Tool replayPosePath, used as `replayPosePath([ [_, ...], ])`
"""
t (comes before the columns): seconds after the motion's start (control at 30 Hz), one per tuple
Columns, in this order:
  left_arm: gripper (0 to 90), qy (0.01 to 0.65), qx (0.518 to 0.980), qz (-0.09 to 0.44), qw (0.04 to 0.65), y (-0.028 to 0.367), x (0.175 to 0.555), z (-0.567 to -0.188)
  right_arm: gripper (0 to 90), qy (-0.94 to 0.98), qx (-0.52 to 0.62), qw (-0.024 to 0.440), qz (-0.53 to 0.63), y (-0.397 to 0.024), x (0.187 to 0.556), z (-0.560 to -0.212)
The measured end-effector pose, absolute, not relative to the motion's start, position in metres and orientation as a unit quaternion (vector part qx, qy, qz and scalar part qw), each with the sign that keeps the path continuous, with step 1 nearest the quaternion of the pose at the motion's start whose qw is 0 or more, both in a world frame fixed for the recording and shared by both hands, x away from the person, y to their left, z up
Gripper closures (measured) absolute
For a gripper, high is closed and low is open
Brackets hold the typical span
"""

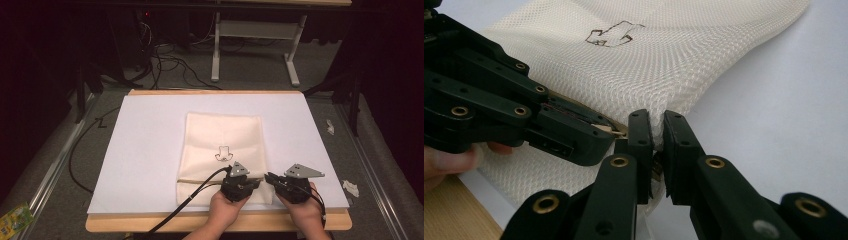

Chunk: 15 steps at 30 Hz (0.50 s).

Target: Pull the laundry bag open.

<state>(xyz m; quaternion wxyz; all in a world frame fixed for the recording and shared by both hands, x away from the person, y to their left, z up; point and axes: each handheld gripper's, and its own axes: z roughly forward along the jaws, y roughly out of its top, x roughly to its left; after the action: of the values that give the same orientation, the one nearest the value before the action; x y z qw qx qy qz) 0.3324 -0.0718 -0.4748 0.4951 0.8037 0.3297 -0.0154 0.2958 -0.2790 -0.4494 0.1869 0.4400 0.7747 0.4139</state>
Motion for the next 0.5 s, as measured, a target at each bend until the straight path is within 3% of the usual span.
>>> replayPosePath([
  [0.5, 87.3, 0.329, 0.807, -0.014, 0.490, -0.0684, 0.3317, -0.4727, 86.0, 0.773, 0.444, 0.180, 0.416, -0.2775, 0.2963, -0.4474],
])
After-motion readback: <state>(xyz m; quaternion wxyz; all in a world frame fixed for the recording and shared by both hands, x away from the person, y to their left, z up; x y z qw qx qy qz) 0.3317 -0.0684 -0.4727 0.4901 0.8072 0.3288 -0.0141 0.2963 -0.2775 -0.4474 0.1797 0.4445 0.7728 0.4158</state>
